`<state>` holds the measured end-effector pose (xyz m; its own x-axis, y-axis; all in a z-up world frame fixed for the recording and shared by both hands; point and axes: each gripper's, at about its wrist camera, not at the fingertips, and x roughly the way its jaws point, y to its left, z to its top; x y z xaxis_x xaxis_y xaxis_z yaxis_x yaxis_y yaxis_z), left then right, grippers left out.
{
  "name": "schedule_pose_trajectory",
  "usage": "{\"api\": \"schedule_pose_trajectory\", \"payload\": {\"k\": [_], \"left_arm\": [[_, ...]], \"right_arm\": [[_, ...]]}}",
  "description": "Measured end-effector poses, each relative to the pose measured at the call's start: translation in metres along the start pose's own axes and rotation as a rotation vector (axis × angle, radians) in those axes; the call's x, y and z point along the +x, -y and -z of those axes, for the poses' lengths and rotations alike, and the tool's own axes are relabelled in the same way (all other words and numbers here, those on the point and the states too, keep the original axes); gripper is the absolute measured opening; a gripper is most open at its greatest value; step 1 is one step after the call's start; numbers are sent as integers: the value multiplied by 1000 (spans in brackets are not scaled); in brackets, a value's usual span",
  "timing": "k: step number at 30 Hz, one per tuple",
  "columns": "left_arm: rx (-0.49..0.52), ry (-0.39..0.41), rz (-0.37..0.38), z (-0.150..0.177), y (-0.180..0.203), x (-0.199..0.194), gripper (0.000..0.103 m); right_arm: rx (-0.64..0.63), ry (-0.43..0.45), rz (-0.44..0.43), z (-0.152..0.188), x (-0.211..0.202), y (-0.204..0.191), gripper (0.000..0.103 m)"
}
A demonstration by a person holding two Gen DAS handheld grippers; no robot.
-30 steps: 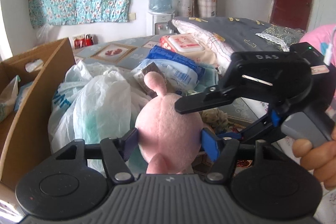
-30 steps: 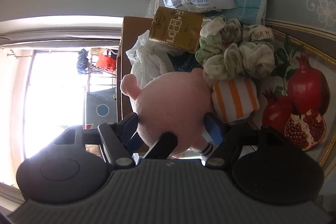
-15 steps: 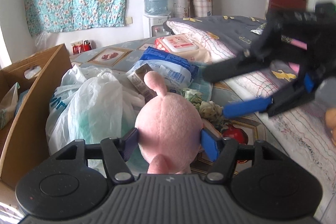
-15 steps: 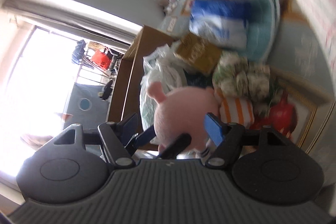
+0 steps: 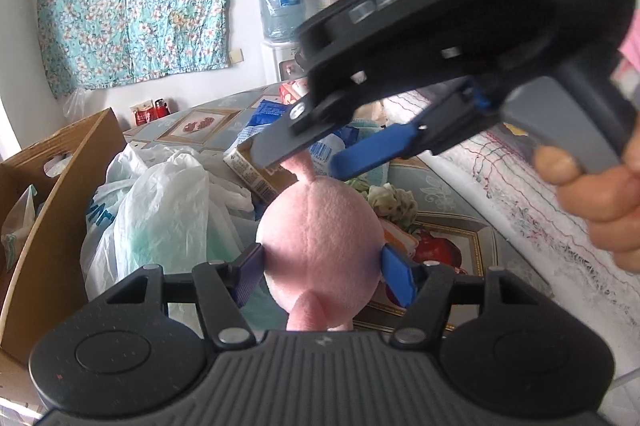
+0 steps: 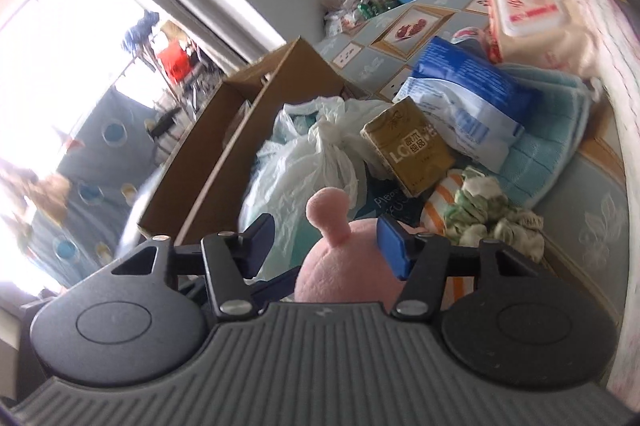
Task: Organize soft objects
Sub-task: 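Lift the pink plush toy with the right tool and carry it over the box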
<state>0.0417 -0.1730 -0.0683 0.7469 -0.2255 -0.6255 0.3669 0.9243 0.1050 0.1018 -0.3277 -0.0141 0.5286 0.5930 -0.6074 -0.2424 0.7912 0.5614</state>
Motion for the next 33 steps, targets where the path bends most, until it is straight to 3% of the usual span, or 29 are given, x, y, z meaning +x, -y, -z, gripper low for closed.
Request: {"api": "schedule_pose_trajectory", "payload": {"k": [2,4,5,8,11,17,33], "left_arm": [[-2,-1,3,1,-2,0,65],[-6,-4,6,1,-3,1,66],[-8,-5,8,1,-4,1,66],[-6,-5,16,1,-6,2,66],[-17,-26,30,0,-10,6,74],[-75,-67,58,0,-18,17,71],[-159,54,123,-19,-36,-54,68]], "right_arm": [[-30,-4,45,-2,5,-3,46],[-33,-2,61,-3,7,-2,25],[-26,0,64,-3,7,-1,21],[-8,6,51,-3,7,1,18],[-11,10,55,-1,5,-1,17],[-9,20,58,2,0,-5,15],[-84,138,-17,-1,-58,-69,15]]}}
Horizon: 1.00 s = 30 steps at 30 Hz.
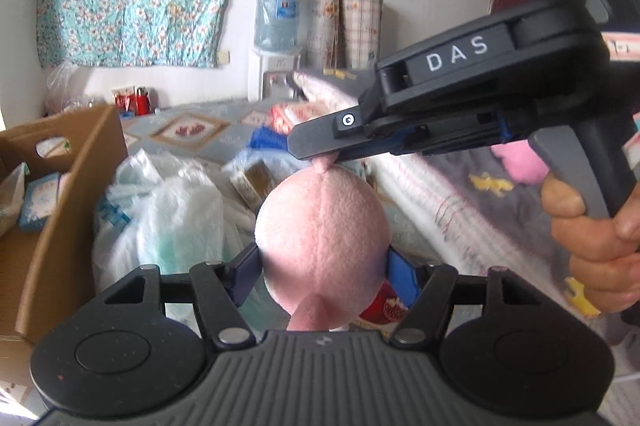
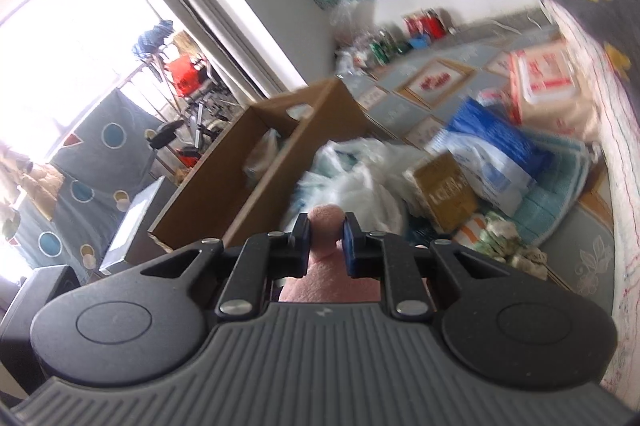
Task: Organize soft objects
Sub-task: 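Lift the pink plush toy with the right tool and carry it over the box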
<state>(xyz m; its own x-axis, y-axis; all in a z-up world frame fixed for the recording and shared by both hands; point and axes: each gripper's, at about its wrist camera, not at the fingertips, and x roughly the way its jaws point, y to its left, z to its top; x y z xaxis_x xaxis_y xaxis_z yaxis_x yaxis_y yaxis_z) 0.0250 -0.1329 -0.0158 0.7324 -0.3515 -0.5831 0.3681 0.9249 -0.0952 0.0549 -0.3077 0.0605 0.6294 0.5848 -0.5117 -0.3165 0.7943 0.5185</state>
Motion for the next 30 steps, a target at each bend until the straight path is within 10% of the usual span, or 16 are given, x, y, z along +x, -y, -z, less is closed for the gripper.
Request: {"api": "schedule_pose_trajectory", "payload": {"k": [14,30], "left_arm": [[-80,147,-94,-31,-43,-71,68],[-188,206,-375,-68,-162,-92,68]], "right_arm": [[-135,36,-170,-45,13,-91,15],[-202,-124,-387,-127,179,-191,15]]}}
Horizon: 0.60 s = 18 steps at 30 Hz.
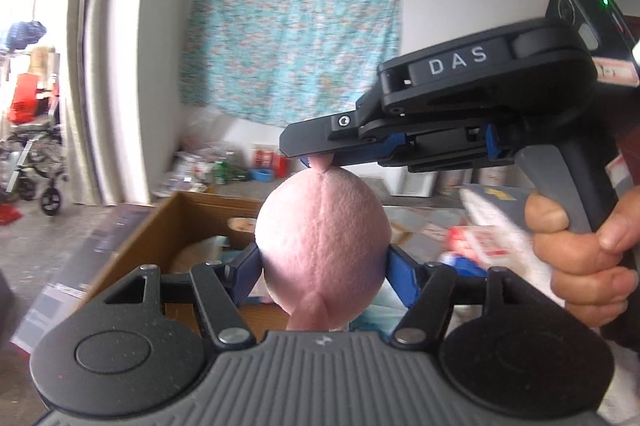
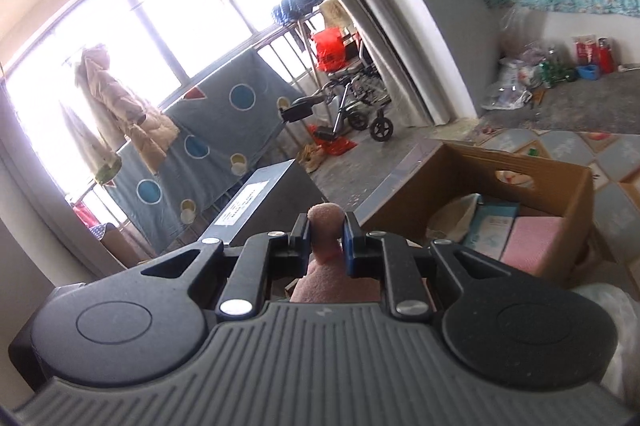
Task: Organize soft objects
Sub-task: 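Lift the pink plush toy with the right tool and carry it over the box, then lower the plush toy into the box and open the right tool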
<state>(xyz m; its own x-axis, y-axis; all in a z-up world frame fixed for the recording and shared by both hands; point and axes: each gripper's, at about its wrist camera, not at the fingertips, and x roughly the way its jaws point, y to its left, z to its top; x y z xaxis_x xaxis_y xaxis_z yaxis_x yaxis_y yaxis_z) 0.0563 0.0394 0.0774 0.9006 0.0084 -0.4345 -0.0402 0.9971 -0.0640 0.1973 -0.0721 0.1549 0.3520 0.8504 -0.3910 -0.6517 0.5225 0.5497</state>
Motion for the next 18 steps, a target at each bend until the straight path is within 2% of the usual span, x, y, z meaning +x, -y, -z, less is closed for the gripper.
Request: {"api": "schedule_pose_trajectory", "payload": {"k": [5,11,15,18], "left_arm": [[1,-58,-61,0,-23,50,68],[37,-208,-82,16,-34,123,69],[60,-340,-67,29,-35,152,70],[26,-371,-16,33,-40,152,70]], "right_arm": [[31,-76,28,-14,62,43,15],[69,-179,108,7,112,111,15],[94,-244,158,26,126,142,15],[86,-265,184,32,126,152,15]]}}
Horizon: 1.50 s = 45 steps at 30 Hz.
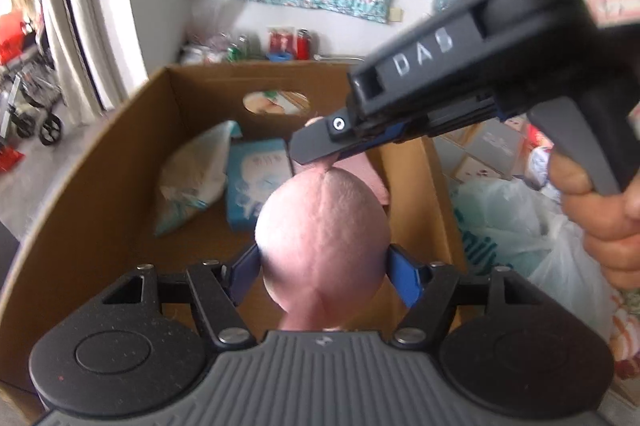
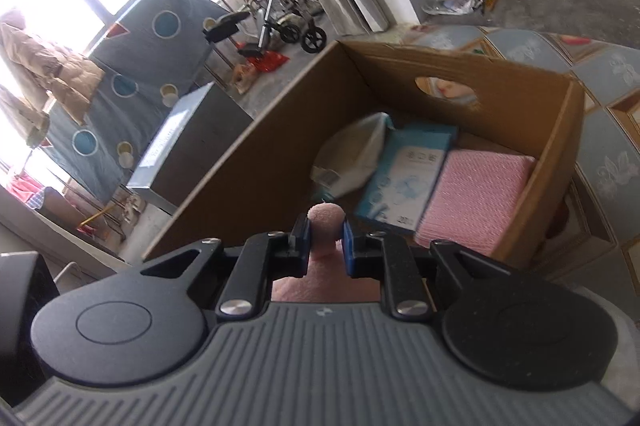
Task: Organize soft objects
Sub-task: 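Lower the plush toy into the box and open the right tool, then move the right tool back toward the pile of items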
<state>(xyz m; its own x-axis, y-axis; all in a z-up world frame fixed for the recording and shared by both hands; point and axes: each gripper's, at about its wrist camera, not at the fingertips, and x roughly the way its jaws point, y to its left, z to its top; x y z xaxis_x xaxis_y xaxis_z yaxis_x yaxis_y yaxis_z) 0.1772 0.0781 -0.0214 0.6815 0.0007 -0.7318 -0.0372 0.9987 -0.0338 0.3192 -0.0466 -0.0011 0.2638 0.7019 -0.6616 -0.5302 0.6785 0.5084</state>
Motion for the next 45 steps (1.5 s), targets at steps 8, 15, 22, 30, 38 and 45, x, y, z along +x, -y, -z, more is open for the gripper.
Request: {"api": "schedule_pose_trajectory", "payload": {"k": [8,15,22,30,38,45], "left_arm": [[-82,-42,32,-4,-21,13,57],[-124,-17,26,-10,-29,8,49],[-140,47,-14,-16,-43,-20,49],[-123,37,29,-8,-42,-23,51],[-72,-31,66,-7,-29,-3,57],[-64,-70,75,-7,-17,12,57]], "right_arm": [[-48,2,46,-3,-3,1,15],[-43,15,-18,-30,5,-9,15],[-123,24,-104,-53,9,-35,15],[-169,-134,47,-27,15,-12,15],[-219,-162,119,-24,6,-1,15],[-241,-183,160,-28,3,4,19]]}}
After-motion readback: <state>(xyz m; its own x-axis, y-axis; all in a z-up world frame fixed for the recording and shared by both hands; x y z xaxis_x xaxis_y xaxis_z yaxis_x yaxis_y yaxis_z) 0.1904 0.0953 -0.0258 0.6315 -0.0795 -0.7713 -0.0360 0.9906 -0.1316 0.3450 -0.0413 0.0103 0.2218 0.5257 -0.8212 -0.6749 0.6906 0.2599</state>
